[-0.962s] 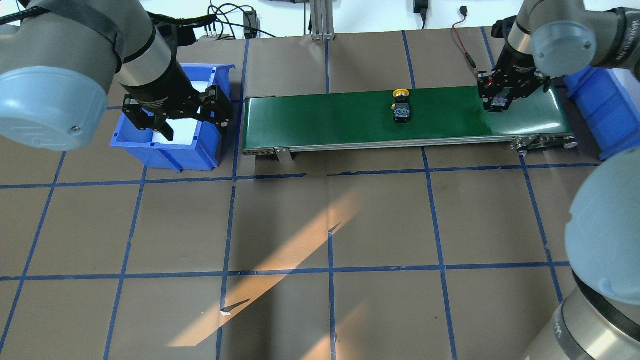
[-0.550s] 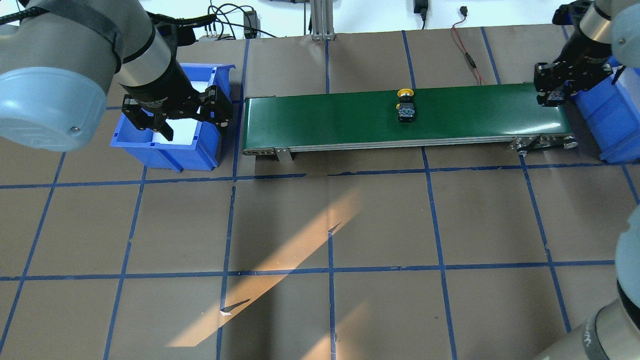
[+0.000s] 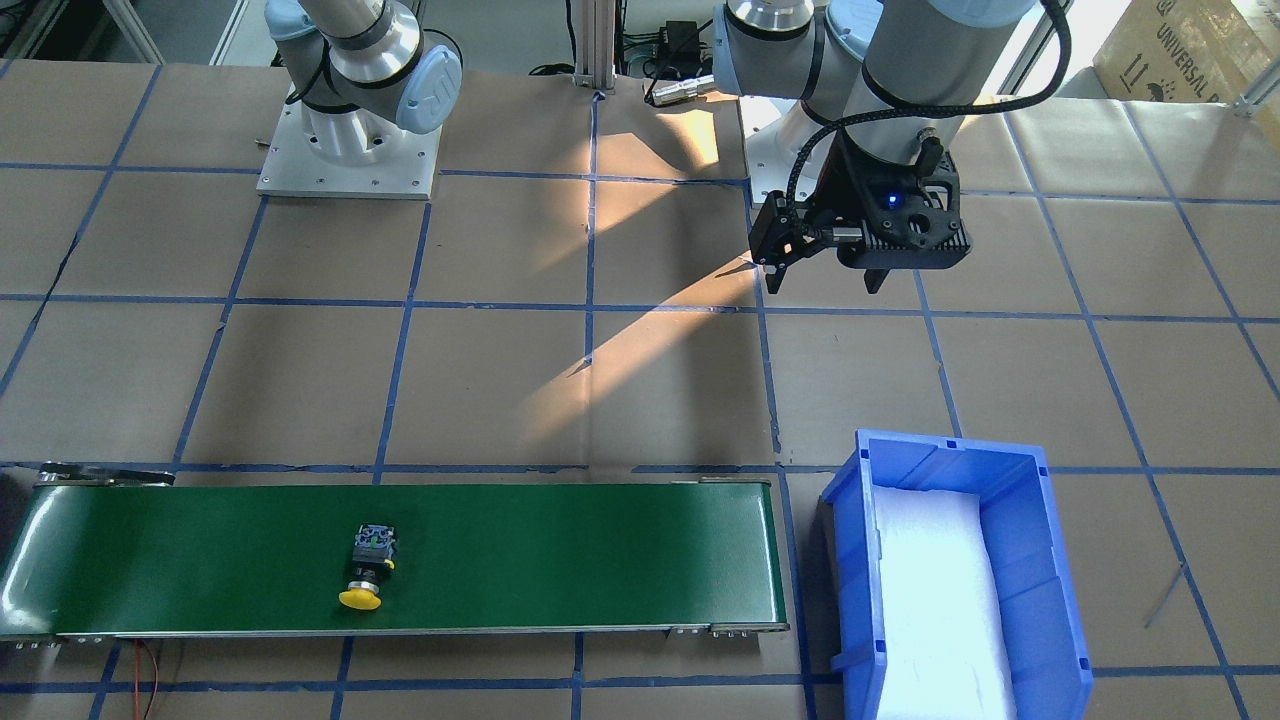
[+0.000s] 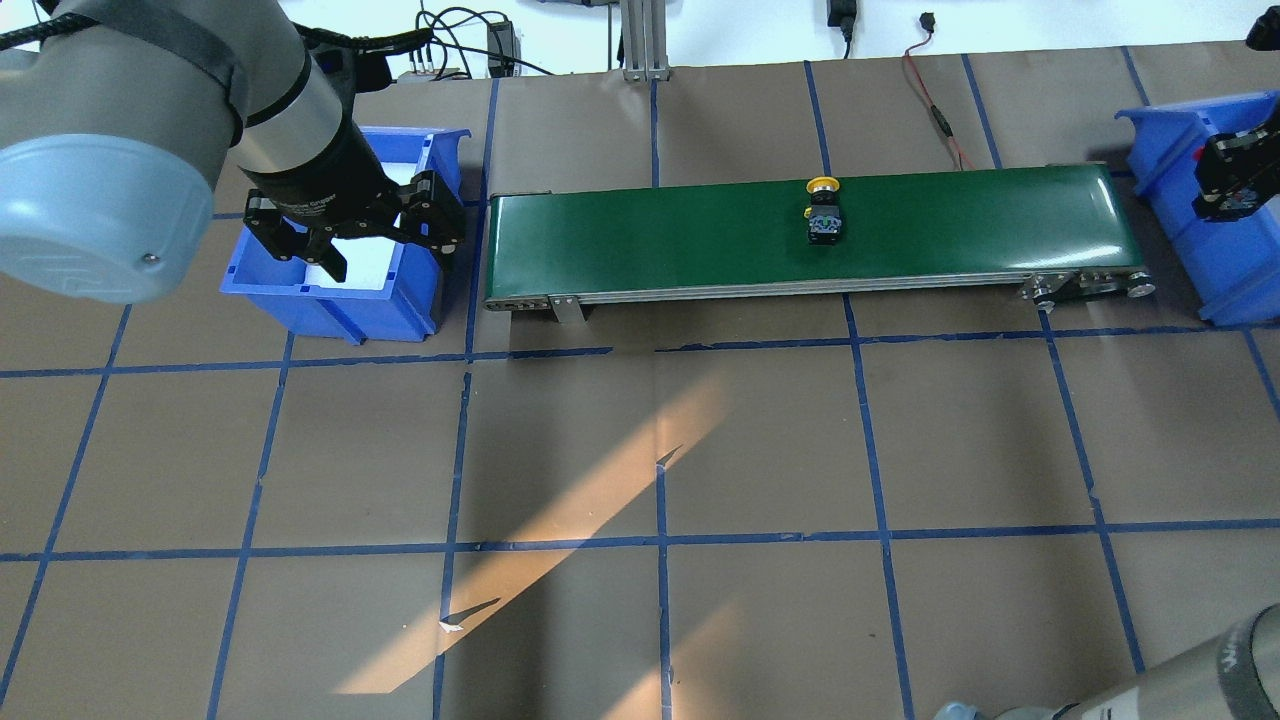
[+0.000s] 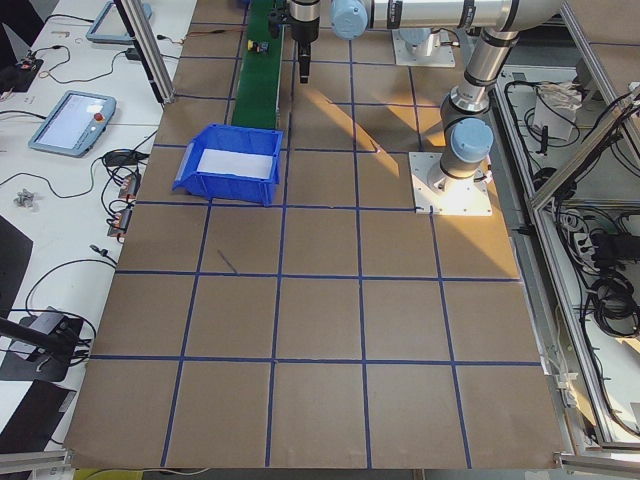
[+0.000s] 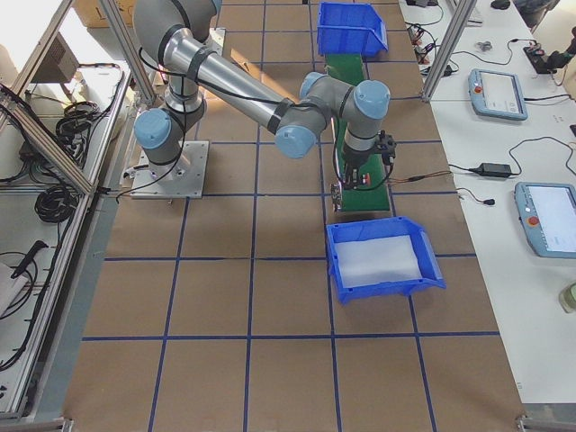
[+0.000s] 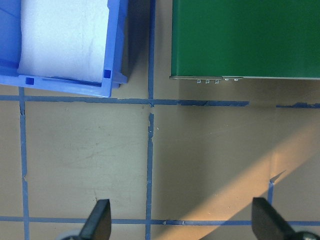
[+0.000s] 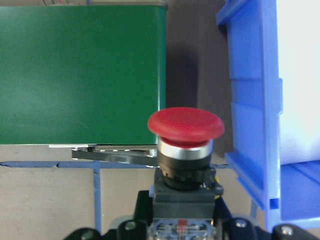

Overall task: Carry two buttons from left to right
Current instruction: 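Lift the red-capped button with the right gripper and carry it to the blue bin, then lower the red-capped button into the blue bin and open the right gripper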

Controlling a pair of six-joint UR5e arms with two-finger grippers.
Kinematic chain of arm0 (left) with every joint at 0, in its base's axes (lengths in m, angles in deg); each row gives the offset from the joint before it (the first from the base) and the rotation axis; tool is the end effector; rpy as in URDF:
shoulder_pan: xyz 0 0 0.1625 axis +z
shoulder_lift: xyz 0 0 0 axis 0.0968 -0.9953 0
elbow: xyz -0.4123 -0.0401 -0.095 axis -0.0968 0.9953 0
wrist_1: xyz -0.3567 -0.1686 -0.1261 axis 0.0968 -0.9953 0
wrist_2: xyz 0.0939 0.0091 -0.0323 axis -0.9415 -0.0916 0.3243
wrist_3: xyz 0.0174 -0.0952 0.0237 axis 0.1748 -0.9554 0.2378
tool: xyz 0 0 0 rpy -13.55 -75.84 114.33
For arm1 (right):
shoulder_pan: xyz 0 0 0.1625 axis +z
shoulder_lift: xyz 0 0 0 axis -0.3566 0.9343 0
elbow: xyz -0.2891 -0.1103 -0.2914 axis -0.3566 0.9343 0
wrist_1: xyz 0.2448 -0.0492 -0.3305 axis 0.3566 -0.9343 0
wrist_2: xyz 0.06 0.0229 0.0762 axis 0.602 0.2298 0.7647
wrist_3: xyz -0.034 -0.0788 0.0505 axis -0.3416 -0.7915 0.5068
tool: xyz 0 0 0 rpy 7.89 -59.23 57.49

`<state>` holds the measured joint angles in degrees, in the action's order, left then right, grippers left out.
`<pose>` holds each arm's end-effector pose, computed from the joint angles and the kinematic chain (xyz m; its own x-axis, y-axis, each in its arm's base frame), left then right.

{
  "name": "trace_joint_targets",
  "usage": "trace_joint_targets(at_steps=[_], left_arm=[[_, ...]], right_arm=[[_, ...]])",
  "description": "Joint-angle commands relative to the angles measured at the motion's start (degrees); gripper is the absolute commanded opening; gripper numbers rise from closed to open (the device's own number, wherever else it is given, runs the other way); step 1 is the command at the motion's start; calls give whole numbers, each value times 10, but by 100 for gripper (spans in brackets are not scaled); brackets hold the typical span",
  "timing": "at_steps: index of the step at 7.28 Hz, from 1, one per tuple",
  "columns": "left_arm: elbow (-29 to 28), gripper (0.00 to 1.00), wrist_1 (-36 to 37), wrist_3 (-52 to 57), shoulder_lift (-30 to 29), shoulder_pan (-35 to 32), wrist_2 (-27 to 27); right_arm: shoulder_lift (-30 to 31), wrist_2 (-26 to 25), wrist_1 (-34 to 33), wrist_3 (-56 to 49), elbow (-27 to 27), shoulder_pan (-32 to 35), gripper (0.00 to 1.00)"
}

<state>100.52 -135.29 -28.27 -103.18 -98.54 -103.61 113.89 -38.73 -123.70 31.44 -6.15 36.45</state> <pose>-0.1606 -0.4882 0.4578 -0.9990 -0.0412 0.0199 -0.0419 0.9985 -0.0347 -0.2247 -0.5955 0.3662 -0.9983 -0.0534 0.0241 -0.0538 0.9984 -0.0161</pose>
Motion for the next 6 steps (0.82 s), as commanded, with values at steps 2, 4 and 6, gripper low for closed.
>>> trace_joint_targets(at_steps=[2,4,6], left_arm=[[0,100,0,1,1,0,0],[1,100,0,0,0,0,-1],[1,100,0,0,-1,0,0]], right_arm=[[-44,-14,-32,-121,53,-32,31],[-115,-10,-29,-166,126,-85,29],[-167,-11,-36,-166,160,-87,30]])
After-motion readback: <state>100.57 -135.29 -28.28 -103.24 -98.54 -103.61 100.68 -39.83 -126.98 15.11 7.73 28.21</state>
